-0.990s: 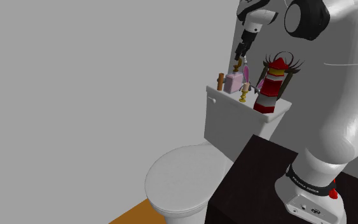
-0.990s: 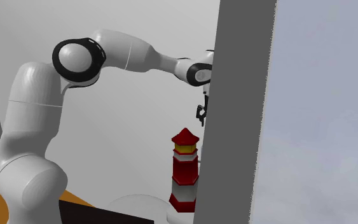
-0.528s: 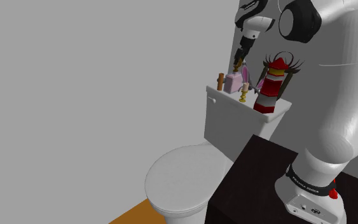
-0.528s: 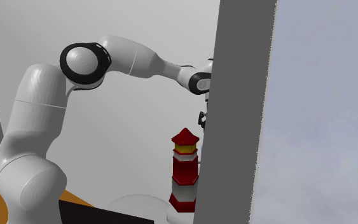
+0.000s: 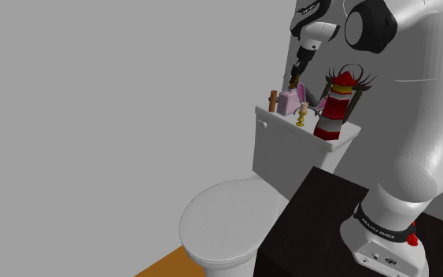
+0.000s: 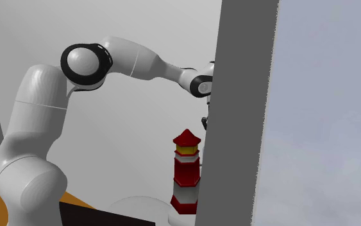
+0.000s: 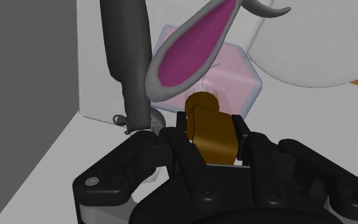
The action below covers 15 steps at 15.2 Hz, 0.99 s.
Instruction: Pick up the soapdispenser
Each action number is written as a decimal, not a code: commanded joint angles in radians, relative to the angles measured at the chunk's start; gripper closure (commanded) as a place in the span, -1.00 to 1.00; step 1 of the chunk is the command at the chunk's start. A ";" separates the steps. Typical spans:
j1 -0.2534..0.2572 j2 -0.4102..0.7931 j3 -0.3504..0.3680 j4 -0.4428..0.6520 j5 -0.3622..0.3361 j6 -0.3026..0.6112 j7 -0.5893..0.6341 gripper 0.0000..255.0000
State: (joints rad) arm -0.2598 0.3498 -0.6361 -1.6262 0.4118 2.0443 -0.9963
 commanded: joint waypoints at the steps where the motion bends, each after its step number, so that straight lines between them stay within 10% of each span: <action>1: -0.001 0.002 0.000 -0.001 0.000 0.000 0.000 1.00; 15: -0.008 -0.018 -0.013 0.123 -0.029 -0.134 0.038 1.00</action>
State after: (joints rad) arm -0.2645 0.3314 -0.6476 -1.5175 0.3837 1.9240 -0.9596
